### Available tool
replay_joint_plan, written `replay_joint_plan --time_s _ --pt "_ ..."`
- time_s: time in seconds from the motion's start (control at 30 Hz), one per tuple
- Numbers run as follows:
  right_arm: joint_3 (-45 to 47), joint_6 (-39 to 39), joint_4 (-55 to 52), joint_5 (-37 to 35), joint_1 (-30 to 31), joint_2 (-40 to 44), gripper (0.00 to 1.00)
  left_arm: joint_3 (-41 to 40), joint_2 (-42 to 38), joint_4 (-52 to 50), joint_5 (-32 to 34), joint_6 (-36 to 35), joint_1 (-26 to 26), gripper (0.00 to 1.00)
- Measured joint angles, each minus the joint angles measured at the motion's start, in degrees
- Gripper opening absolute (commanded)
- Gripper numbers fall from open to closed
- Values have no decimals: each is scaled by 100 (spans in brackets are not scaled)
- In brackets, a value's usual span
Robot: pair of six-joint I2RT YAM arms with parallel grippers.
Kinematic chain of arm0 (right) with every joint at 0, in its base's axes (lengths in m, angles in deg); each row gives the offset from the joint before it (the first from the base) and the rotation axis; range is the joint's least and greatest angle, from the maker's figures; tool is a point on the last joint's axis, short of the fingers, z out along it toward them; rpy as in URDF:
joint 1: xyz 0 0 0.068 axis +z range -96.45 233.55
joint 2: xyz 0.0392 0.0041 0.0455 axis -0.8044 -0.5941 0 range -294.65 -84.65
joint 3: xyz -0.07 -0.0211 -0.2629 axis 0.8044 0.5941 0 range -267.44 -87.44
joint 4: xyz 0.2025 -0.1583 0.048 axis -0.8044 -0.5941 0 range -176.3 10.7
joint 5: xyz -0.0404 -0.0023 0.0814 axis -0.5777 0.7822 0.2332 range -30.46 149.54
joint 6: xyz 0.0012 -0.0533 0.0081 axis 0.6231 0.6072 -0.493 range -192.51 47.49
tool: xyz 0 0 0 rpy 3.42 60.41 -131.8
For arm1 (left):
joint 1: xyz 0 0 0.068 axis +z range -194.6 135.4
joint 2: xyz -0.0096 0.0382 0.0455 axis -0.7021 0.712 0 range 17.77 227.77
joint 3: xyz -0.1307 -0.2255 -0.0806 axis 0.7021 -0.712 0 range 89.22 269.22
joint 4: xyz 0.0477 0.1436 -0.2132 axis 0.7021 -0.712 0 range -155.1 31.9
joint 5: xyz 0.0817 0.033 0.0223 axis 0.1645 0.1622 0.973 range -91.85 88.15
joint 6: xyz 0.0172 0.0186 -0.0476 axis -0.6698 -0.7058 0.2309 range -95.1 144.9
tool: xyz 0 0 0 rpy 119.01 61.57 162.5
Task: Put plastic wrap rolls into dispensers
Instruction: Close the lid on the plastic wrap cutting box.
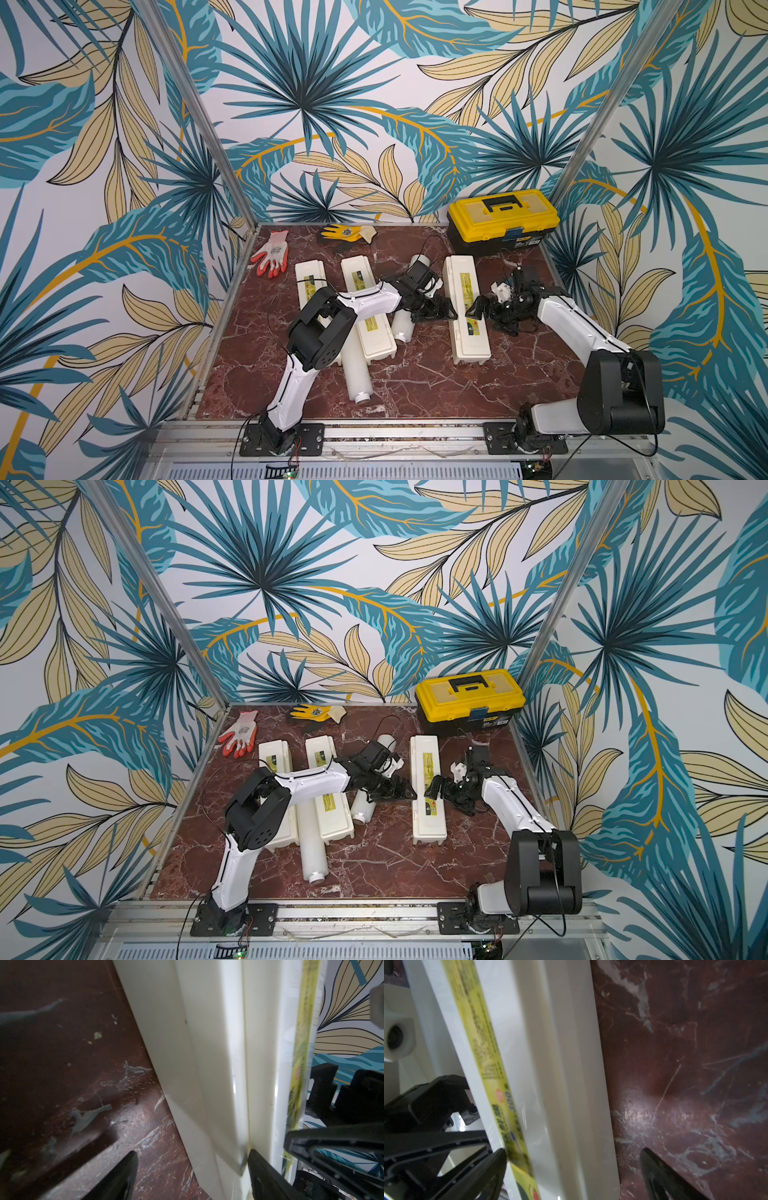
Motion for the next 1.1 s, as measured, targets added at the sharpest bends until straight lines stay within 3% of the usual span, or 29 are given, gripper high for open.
replay_joint_plan --time_s 0.17,0.37,0.5,0.83,0.9,0.97,1.1 --pt "57 151 -330 258 7 2 91 0 61 133 -98 37 -2 83" --pt "76 304 -295 1032 -76 -367 65 -9 68 127 -48 57 22 83" --pt "186 258 -20 1628 -118 -540 54 -63 -9 85 81 83 157 83" --pt "393 127 422 2118 -107 -702 49 -140 -48 157 149 83 310 82" --pt "358 127 382 2114 -103 -732 52 -140 -48 157 149 83 310 83" --pt "310 114 328 2081 -94 -756 60 -140 -48 157 149 85 310 83" --pt "197 63 212 1709 20 -667 60 -140 -50 173 146 87 315 83"
